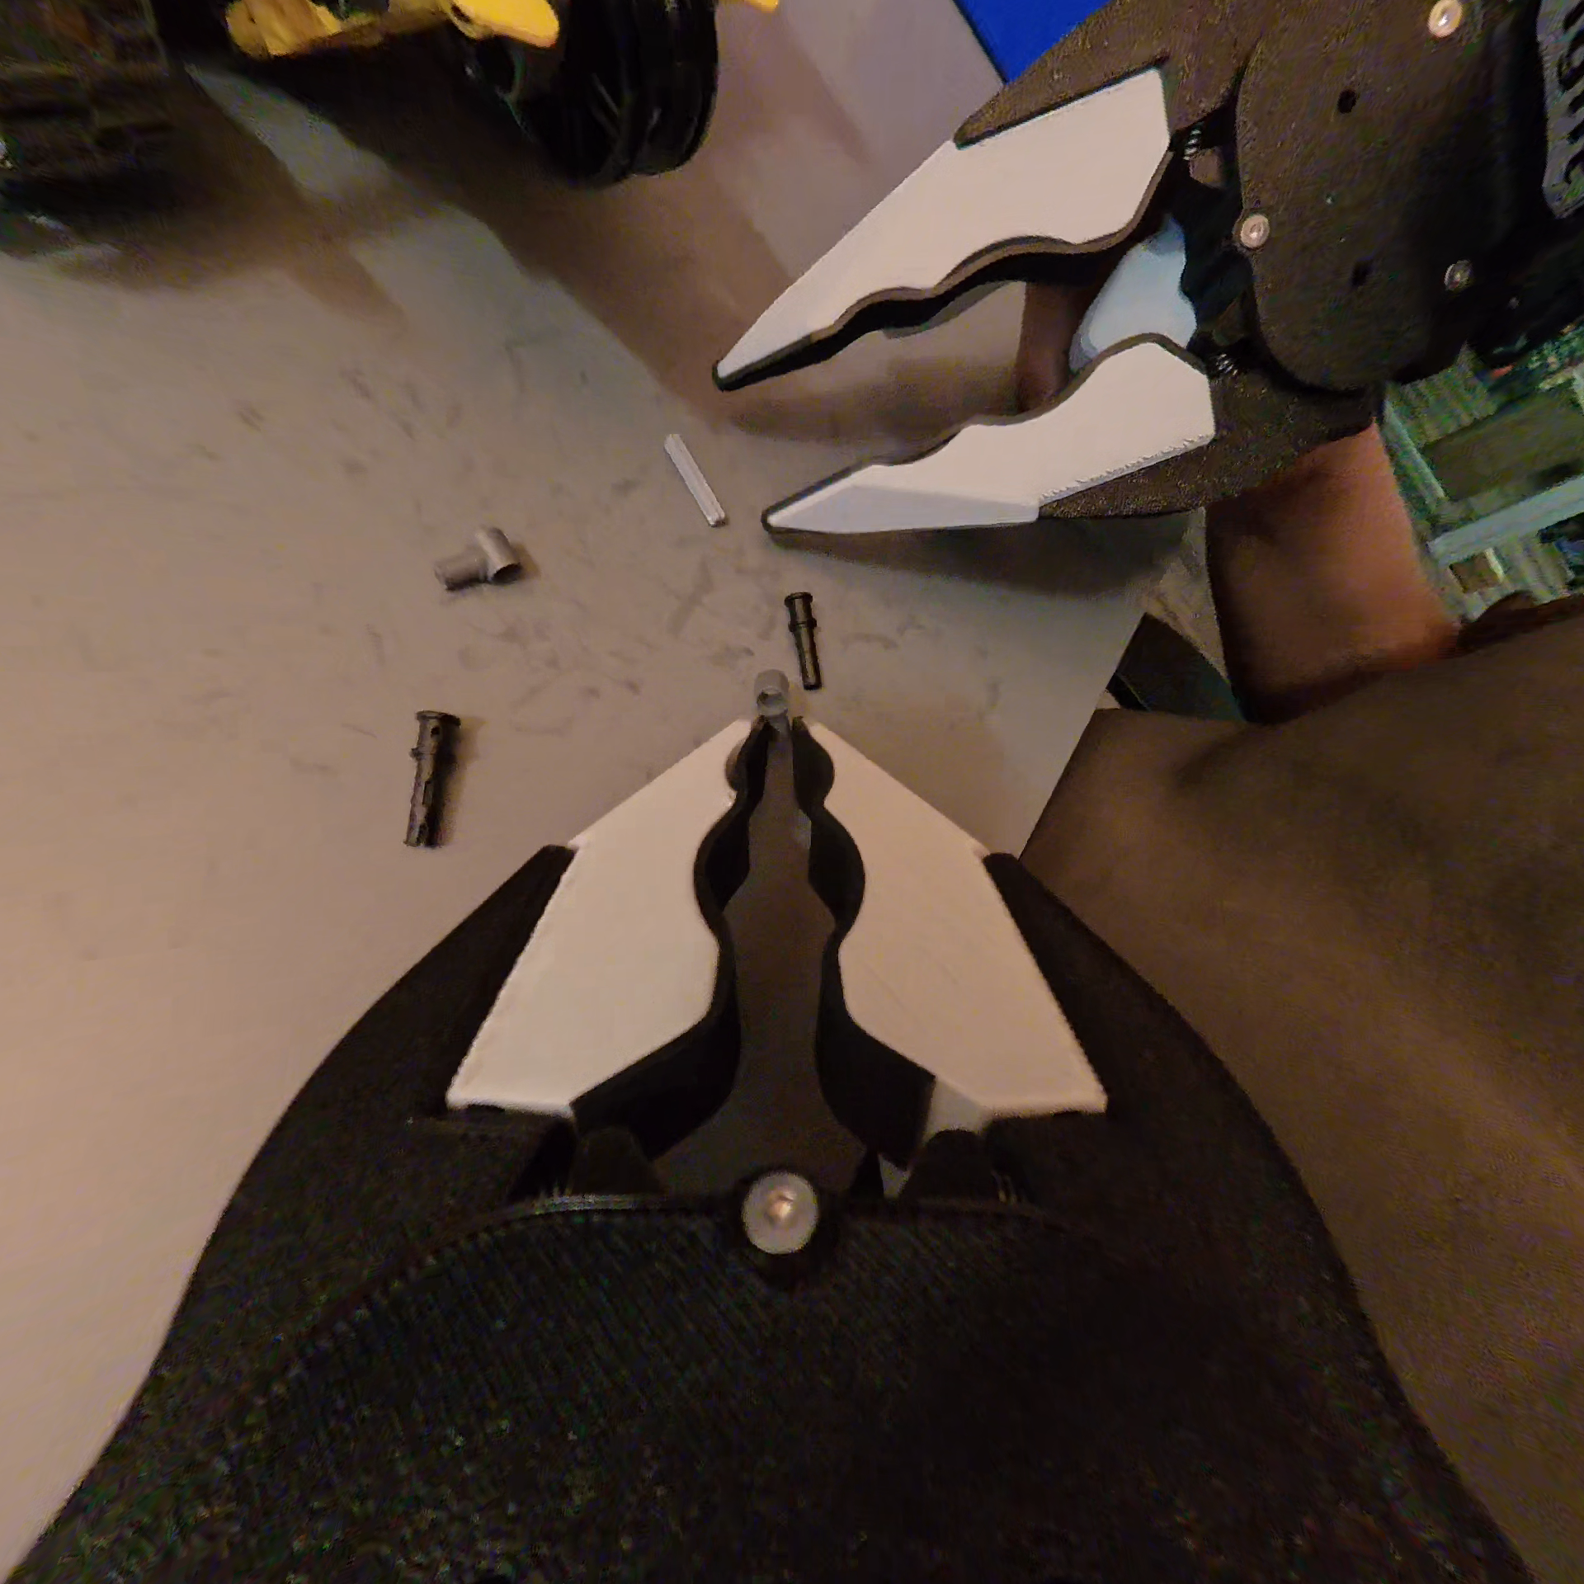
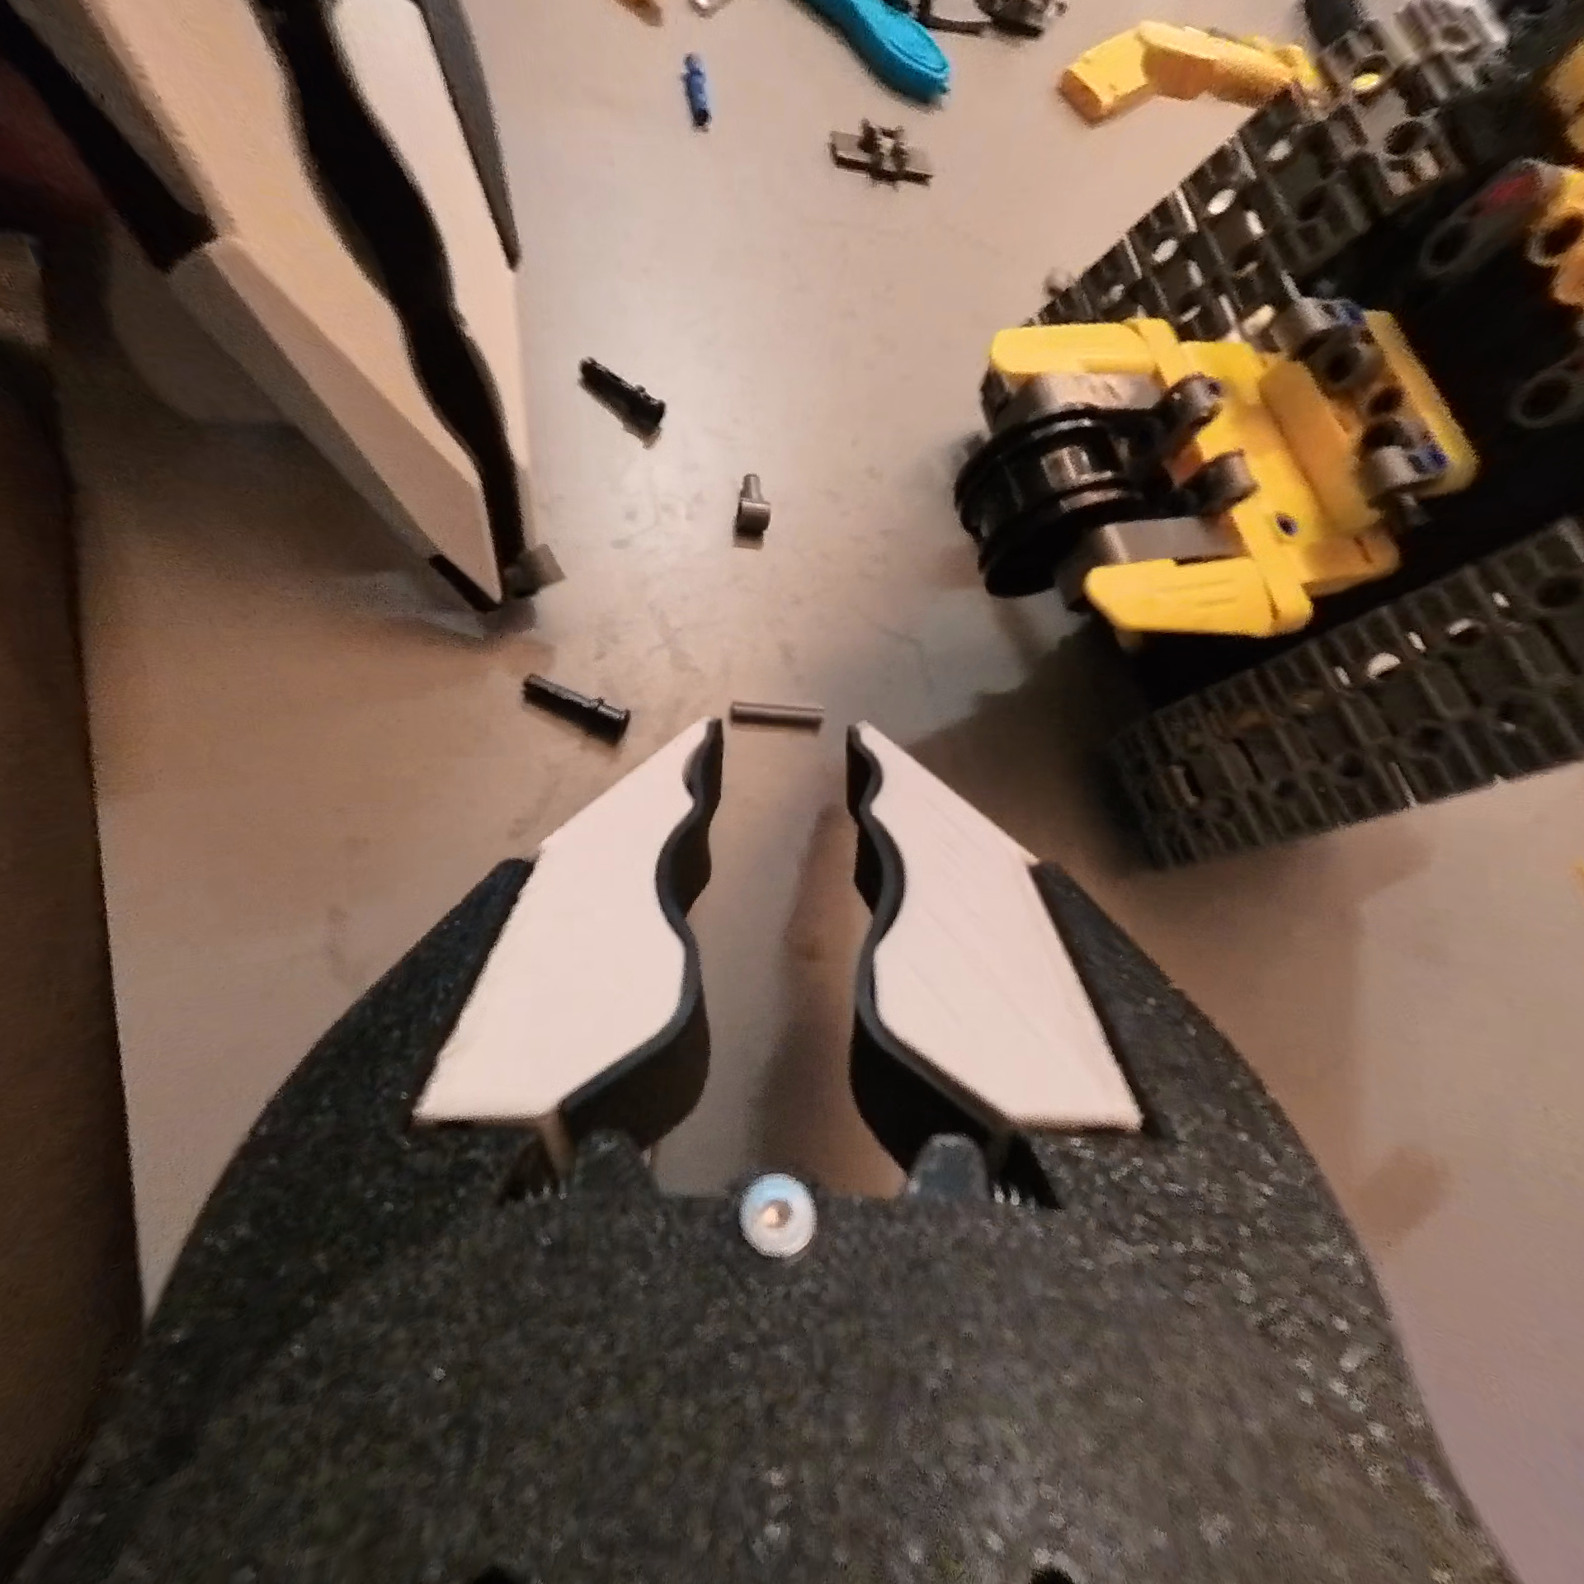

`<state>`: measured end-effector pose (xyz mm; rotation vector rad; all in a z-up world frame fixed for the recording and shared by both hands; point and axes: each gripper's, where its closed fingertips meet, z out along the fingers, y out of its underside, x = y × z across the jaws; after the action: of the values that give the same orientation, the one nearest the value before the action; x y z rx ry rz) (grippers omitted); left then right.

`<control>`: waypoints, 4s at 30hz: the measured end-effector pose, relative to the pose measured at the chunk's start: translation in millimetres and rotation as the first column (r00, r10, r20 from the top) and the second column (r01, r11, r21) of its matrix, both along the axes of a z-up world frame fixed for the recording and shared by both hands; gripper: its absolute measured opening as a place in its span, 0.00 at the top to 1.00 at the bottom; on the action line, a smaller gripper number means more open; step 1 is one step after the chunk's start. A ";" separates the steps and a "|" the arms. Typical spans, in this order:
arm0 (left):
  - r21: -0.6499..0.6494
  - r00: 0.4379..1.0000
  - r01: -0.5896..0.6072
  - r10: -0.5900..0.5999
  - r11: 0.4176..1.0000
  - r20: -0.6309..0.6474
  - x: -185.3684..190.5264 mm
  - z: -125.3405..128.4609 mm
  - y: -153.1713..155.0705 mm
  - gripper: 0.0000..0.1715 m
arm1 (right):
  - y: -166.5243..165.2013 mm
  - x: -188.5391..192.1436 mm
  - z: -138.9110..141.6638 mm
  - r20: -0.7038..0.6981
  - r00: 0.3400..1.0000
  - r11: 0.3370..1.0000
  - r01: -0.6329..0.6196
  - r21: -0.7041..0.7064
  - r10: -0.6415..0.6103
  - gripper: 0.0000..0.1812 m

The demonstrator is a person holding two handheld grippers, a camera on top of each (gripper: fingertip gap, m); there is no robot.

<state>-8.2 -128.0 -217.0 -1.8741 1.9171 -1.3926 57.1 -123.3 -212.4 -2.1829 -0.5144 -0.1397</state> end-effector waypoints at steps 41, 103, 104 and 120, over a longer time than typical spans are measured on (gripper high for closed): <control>0.192 0.996 0.082 -0.084 0.978 0.004 18.0 -5.6 0.6 0.98 | -11.6 -42.5 -10.0 -0.155 0.941 0.940 -0.321 -0.114 0.302 0.95; 0.396 0.996 0.041 -0.069 0.917 0.056 -50.9 1.9 50.2 0.81 | -9.5 -39.9 16.3 -0.121 0.983 0.989 -0.131 0.064 0.138 0.97; 0.390 0.995 0.052 -0.081 0.919 0.058 -49.3 -0.4 44.2 0.81 | -8.5 -42.1 16.8 -0.124 0.982 0.989 -0.136 0.065 0.143 0.96; 0.499 0.856 0.413 -0.512 0.762 0.072 -35.8 12.9 37.8 0.70 | -26.6 -33.1 4.7 -0.178 0.901 0.913 -0.407 -0.026 0.397 0.91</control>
<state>-44.0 -90.2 -204.0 -1.0285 2.4308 -1.0171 24.0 -149.8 -207.7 -2.0752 -0.8680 0.2885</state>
